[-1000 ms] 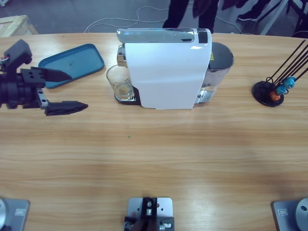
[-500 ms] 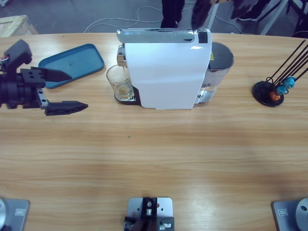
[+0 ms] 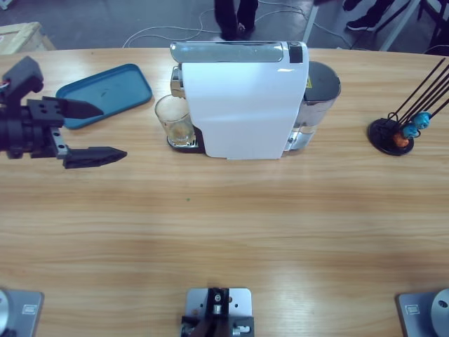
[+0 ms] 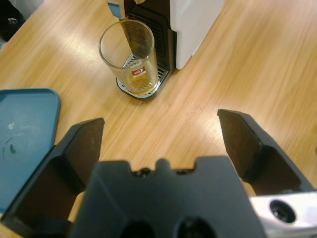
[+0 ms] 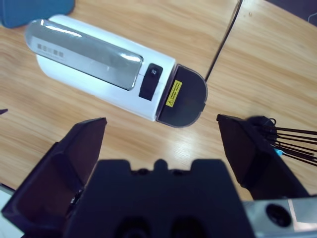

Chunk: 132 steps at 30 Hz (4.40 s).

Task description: Pour coffee

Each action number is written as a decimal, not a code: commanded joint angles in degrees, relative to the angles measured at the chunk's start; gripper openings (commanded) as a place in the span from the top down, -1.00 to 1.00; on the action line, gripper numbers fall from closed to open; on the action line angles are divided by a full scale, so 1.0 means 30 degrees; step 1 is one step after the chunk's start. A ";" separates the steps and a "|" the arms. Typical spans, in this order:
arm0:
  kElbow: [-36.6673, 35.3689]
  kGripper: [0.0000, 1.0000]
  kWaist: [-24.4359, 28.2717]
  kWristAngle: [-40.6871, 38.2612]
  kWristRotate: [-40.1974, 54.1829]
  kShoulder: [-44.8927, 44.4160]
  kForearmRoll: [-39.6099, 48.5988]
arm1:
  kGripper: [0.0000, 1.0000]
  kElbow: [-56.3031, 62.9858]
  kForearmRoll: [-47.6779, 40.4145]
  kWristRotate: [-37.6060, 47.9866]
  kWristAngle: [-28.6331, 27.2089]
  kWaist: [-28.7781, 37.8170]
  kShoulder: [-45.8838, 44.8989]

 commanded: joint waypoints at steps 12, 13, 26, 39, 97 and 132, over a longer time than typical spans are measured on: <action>0.0158 -0.99 -0.0891 0.0148 -0.0970 -0.2191 0.2746 | -1.00 1.5222 -0.8876 0.0306 -0.1060 0.1154 -0.9063; 0.0082 -0.99 -0.0938 0.0142 -0.1251 -0.2390 0.2986 | -1.00 1.6787 -0.9684 0.0118 -0.1306 0.1154 -0.9959; -0.0328 -0.99 -0.1237 0.0177 -0.1439 -0.4763 0.5090 | -1.00 2.6390 -1.5509 -0.2589 -0.0128 0.1594 -1.8625; -0.0726 -0.99 -0.1237 0.0259 -0.1785 -0.4453 0.5248 | -1.00 2.8101 -1.6616 -0.4054 -0.1423 0.1565 -1.8485; -0.0609 -0.99 -0.1237 0.0294 -0.1779 -0.3193 0.4779 | -1.00 2.9367 -1.7870 -0.3251 -0.0532 0.1565 -1.8420; 0.0381 -1.00 0.2601 -0.6655 0.2528 0.8948 -1.1094 | -1.00 2.9455 -1.8163 -0.3280 0.0581 0.1570 -1.7740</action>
